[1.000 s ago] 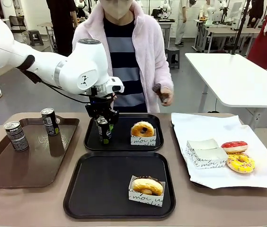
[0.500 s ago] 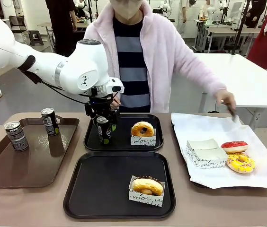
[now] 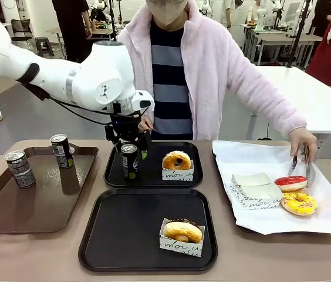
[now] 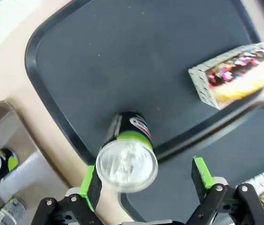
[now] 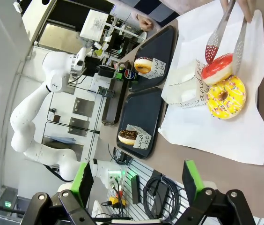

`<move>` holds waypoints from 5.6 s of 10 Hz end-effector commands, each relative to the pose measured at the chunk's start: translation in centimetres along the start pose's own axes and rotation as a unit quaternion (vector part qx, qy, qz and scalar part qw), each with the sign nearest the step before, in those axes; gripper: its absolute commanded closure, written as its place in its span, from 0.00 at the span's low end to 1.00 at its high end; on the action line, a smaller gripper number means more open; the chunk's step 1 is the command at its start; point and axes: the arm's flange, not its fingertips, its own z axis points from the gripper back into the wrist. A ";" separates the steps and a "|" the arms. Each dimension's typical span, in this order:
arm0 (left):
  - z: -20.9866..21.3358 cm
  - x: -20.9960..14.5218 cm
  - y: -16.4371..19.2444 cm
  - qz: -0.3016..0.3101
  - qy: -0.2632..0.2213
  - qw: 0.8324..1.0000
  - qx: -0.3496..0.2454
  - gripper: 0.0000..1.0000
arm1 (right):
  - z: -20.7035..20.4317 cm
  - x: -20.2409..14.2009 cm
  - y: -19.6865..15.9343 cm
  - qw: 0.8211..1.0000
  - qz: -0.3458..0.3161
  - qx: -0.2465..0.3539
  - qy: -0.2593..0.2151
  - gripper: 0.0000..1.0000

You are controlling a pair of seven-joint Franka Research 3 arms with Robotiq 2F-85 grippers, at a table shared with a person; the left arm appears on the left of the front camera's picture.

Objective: Set up donuts and drinks on trays.
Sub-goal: Pick up one Pepsi coke and place it on the Flat Tray, then pick up one Pepsi coke from the Handle tray and place it on the Flat Tray without a Pepsi coke.

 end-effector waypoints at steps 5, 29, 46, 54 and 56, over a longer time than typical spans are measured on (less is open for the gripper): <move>8.5 -16.0 1.2 -0.081 -0.003 0.996 -0.025 0.00 | 0.0 0.1 -0.1 1.000 0.006 0.008 -0.004 0.00; 10.0 -16.4 28.9 0.173 0.055 0.983 0.021 0.00 | 0.0 0.1 -0.1 1.000 0.006 0.008 -0.004 0.00; -0.4 -15.9 31.3 0.184 0.037 0.982 -0.008 0.00 | 0.0 0.1 -0.1 1.000 0.006 0.008 -0.004 0.00; -0.3 -15.8 31.5 0.175 0.051 0.983 -0.007 0.72 | 0.0 0.1 -0.1 1.000 0.006 0.008 -0.004 0.00; 0.0 -15.8 31.5 0.172 0.054 0.984 -0.013 1.00 | 0.0 0.1 -0.1 1.000 0.006 0.008 -0.004 0.00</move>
